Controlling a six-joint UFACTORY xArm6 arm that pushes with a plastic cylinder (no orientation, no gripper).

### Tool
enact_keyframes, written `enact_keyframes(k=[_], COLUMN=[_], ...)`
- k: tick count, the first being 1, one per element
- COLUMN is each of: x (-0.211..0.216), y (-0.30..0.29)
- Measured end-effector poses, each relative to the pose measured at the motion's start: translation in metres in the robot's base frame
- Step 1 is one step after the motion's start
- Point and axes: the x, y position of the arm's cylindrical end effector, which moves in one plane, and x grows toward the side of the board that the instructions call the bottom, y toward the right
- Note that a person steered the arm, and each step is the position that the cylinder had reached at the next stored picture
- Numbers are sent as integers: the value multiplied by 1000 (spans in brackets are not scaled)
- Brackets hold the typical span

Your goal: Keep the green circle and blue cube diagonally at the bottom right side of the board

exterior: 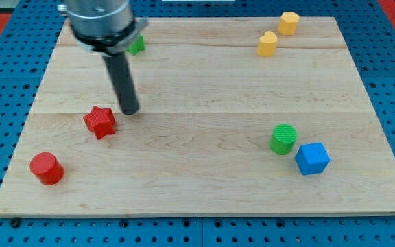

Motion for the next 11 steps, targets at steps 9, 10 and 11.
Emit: enact_keyframes(k=[9,10,11], x=[75,95,74], y=[247,298,299])
